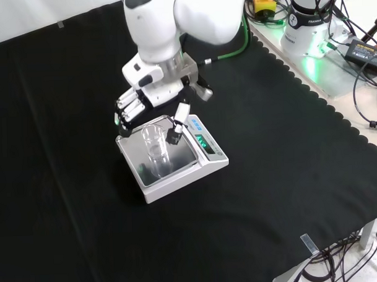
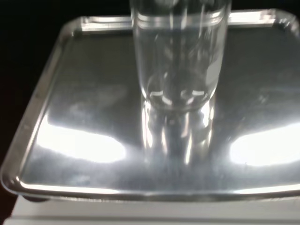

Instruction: Put the beaker on the electronic balance.

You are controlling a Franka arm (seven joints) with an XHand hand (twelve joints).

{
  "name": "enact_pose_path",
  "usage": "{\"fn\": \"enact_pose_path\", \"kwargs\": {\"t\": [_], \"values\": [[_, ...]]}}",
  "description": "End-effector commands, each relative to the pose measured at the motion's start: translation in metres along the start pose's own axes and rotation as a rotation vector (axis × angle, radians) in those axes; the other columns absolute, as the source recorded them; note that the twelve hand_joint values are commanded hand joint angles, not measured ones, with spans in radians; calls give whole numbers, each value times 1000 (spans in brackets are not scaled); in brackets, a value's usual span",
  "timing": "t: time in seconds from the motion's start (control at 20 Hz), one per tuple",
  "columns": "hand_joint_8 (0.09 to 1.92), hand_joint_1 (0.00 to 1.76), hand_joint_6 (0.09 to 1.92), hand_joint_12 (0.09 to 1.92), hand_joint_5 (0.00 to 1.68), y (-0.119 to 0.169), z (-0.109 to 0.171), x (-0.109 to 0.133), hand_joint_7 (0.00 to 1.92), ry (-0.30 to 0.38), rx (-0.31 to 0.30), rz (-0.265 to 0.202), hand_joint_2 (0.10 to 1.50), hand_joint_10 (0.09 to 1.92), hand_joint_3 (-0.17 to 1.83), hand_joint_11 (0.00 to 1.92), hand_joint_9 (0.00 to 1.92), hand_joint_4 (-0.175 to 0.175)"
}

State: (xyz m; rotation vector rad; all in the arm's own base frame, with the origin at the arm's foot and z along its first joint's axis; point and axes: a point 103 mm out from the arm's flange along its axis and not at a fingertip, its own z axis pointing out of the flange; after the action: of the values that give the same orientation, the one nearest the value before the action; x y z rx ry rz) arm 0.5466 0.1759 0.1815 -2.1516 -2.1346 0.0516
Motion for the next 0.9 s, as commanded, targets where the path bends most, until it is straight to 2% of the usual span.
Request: {"fn": "enact_pose_path", "kwargs": {"t": [0.05,0.5,0.9], "values": [[848,517,474,1462,254,-26,-33,-16,202,7,-48,11,854,938,-134,231,125,-55],[844,521,441,1439,260,-68,-57,-54,198,41,-67,71,860,931,-118,270,156,-56],[840,528,424,1432,263,-87,-47,-66,196,90,-54,85,869,924,-108,288,170,-57]]}}
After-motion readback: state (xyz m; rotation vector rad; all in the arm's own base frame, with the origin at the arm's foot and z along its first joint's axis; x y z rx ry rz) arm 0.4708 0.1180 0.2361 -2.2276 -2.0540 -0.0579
